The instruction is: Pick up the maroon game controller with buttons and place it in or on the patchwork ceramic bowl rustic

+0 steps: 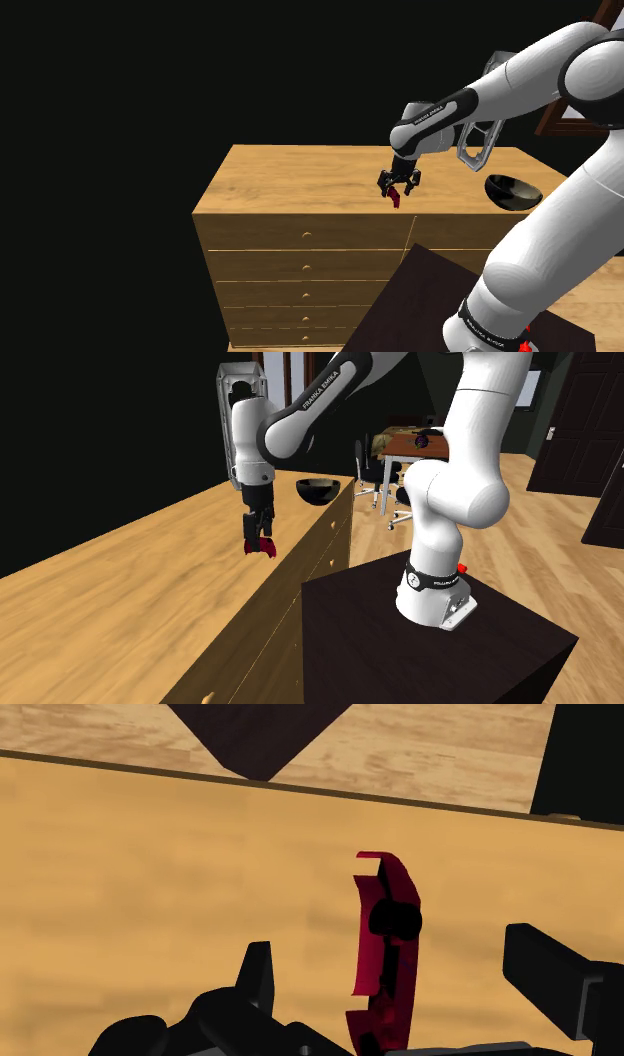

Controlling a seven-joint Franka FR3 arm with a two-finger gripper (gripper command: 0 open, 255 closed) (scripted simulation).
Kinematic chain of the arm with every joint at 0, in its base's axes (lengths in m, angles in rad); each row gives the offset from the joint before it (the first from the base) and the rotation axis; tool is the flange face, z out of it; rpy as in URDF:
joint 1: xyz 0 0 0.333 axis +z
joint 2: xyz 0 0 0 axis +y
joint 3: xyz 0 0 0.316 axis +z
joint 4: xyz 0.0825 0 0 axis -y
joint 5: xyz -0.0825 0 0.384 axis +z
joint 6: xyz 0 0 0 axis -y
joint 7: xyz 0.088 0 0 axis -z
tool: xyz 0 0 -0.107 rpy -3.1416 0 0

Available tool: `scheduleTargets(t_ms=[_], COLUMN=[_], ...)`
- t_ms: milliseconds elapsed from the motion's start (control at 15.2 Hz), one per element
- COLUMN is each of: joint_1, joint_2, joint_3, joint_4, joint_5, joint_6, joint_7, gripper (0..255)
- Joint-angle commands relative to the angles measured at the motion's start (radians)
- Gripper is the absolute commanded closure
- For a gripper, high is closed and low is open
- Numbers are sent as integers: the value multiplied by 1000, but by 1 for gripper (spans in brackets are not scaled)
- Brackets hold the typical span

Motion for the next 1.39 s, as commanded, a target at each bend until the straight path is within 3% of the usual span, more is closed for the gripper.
scheduleTargets(t_ms=[0,396,462,1056,1320], joint_1=[1,1,1,1,-4], joint_2=[7,7,7,7,-35], joint_3=[-1,-1,-1,-1,7], joint_4=[-4,-4,-4,-4,18], joint_5=[3,3,3,3,-14], joint_6=[11,11,11,11,-50], joint_7=[-2,-2,-2,-2,14], gripper=[0,0,255,255,255])
